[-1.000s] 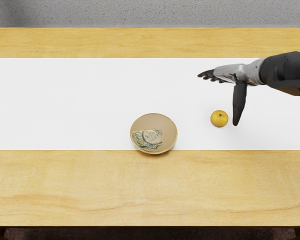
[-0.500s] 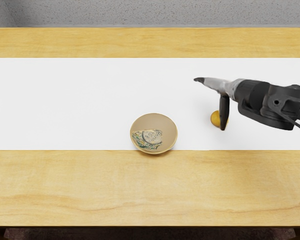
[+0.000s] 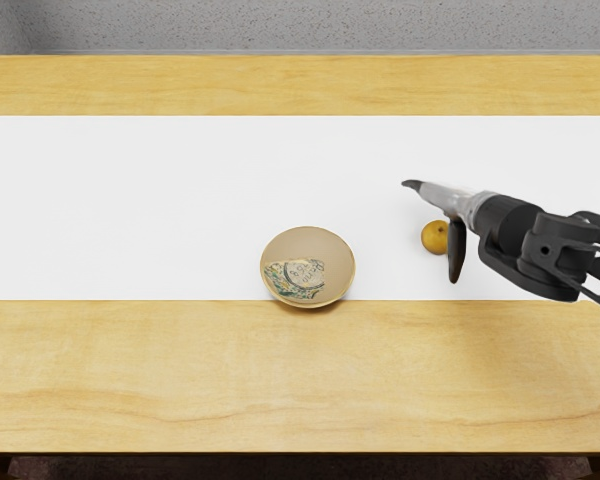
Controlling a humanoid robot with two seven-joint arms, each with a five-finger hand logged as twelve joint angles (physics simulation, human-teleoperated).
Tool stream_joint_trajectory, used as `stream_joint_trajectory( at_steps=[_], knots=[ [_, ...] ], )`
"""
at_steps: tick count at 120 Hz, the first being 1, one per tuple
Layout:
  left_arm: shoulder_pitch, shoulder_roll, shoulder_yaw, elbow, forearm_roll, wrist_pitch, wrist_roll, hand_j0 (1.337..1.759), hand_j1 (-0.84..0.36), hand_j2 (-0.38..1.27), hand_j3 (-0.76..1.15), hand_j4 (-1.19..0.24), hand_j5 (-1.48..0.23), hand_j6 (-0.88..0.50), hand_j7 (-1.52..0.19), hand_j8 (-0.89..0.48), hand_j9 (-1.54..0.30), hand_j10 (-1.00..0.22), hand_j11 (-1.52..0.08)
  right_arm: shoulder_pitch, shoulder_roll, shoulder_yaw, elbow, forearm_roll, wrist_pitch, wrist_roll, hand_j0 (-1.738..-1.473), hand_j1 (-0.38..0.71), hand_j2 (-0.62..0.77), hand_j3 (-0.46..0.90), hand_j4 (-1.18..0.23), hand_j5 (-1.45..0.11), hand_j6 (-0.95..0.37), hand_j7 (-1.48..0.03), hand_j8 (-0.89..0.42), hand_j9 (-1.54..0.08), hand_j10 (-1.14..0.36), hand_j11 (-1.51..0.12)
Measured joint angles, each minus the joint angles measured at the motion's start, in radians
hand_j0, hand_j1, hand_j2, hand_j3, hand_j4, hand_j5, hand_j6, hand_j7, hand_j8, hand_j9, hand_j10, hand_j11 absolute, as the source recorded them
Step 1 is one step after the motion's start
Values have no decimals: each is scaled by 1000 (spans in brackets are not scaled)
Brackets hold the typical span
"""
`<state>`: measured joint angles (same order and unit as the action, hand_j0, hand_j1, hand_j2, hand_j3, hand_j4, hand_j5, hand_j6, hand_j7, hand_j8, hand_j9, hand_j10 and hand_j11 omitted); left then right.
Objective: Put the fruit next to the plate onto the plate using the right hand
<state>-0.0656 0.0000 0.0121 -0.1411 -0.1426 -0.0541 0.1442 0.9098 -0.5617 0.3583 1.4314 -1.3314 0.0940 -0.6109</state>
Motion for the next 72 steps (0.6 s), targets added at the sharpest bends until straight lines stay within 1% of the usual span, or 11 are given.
stream_joint_trajectory(
  at_steps=[26,72],
  knots=[
    [0,0,0,0,0,0,0,1658,325,4,0,-21,-26,-21,-26,-21,-26,-20,-26,-6,0,-6,1,-5,-6,0,-1658,-226,-19,0,-107,-135,-109,-134,-108,-135,-106,-135],
    [0,0,0,0,0,0,0,1658,325,4,0,-20,-26,-20,-26,-20,-26,-20,-26,-34,-7,-8,18,-42,-49,0,-1658,-91,-41,0,-221,-283,-223,-282,-222,-282,-220,-282]
  ],
)
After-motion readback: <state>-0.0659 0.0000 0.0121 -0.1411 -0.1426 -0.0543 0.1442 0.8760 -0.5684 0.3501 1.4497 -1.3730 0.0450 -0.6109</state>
